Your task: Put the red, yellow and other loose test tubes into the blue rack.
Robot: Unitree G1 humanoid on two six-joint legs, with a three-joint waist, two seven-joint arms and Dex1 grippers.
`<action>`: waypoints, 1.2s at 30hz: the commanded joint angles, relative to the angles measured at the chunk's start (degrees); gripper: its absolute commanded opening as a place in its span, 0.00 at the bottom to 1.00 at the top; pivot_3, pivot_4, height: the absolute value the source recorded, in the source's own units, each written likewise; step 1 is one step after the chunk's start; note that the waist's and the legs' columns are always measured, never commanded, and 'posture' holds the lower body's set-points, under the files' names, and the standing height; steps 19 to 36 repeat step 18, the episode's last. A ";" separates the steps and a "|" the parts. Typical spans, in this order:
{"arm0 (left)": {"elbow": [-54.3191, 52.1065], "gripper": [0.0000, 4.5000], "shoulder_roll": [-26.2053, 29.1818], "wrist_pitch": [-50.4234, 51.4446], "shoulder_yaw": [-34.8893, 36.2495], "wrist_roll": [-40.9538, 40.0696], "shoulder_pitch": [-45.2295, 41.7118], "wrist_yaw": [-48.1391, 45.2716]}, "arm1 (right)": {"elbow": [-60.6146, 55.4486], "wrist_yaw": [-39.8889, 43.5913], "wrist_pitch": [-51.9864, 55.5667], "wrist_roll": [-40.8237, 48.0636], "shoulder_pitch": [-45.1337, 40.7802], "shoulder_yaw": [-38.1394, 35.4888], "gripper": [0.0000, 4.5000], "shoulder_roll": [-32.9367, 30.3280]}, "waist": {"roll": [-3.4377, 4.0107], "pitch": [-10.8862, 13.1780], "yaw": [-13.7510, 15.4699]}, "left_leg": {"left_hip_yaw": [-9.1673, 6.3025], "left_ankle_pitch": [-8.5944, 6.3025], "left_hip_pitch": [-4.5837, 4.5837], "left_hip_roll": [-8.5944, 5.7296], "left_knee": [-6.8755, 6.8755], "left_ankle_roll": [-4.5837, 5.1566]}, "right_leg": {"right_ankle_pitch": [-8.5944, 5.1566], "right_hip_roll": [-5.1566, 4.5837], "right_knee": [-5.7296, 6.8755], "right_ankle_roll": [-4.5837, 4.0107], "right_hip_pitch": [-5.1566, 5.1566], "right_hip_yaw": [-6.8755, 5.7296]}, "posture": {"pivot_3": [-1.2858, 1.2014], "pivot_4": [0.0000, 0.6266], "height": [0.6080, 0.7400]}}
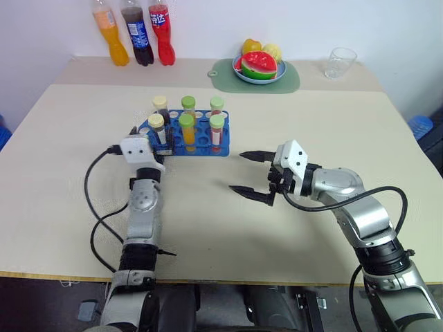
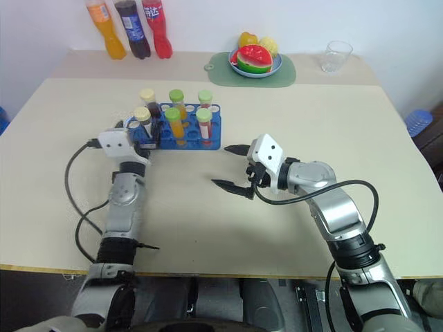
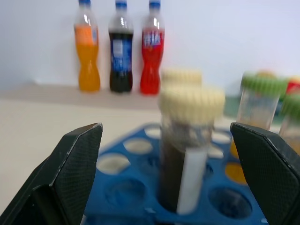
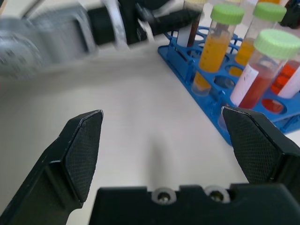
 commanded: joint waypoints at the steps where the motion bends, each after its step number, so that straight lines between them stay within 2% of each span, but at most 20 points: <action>1: -14.13 0.99 8.12 10.74 4.34 -8.95 6.59 -8.14 | -0.28 0.06 1.08 1.22 -0.40 -5.78 1.00 -3.54 | 0.00 0.00 0.04 | -0.01 0.00 0.00 0.01 -0.01 0.00 | 0.00 0.01 0.01 0.00 -0.01 0.00 | 0.52 0.24 0.95; 6: -24.01 0.99 25.65 26.68 12.33 -20.07 17.17 -21.00 | 4.82 0.36 1.84 2.85 0.72 -14.66 1.00 -9.67 | 0.03 0.01 0.20 | 0.00 0.00 0.07 0.04 -0.05 0.00 | -0.02 0.07 0.01 -0.03 0.04 0.00 | 0.52 0.24 0.95; 8: -24.97 0.99 30.19 29.77 15.06 -22.98 19.57 -25.04 | 6.86 1.16 0.98 2.66 1.77 -16.71 1.00 -11.80 | 0.03 0.01 0.46 | -0.01 0.00 0.11 0.04 -0.09 0.01 | -0.02 0.08 -0.09 -0.04 0.14 -0.01 | 0.52 0.24 0.95; 11: -26.28 0.99 33.79 33.40 17.08 -25.24 21.94 -28.33 | 10.03 2.34 -0.40 2.62 3.57 -19.28 1.00 -14.05 | 0.03 0.01 0.44 | 0.01 -0.01 0.13 0.03 -0.11 0.02 | -0.03 0.08 -0.16 -0.05 0.18 -0.01 | 0.52 0.24 0.95; 14: -26.11 0.99 35.40 34.72 18.91 -25.70 24.35 -30.76 | 10.91 2.84 -0.73 2.58 5.64 -20.55 1.00 -15.20 | 0.04 0.02 0.10 | 0.04 -0.01 0.15 0.04 -0.17 0.02 | -0.03 0.08 -0.18 -0.05 0.17 0.00 | 0.52 0.24 0.95; 18: -27.55 0.99 34.33 34.24 18.27 -23.37 26.46 -29.96 | 13.08 3.56 -2.65 1.67 6.84 -20.32 1.00 -15.57 | 0.05 0.03 -0.18 | 0.12 -0.01 0.27 0.08 -0.22 0.02 | -0.03 0.12 -0.14 -0.06 0.18 0.04 | 0.52 0.24 0.95; 36: -27.55 0.99 34.33 34.24 18.27 -23.37 26.46 -29.96 | 13.08 3.56 -2.65 1.67 6.84 -20.32 1.00 -15.57 | 0.05 0.03 -0.18 | 0.12 -0.01 0.27 0.08 -0.22 0.02 | -0.03 0.12 -0.14 -0.06 0.18 0.04 | 0.52 0.24 0.95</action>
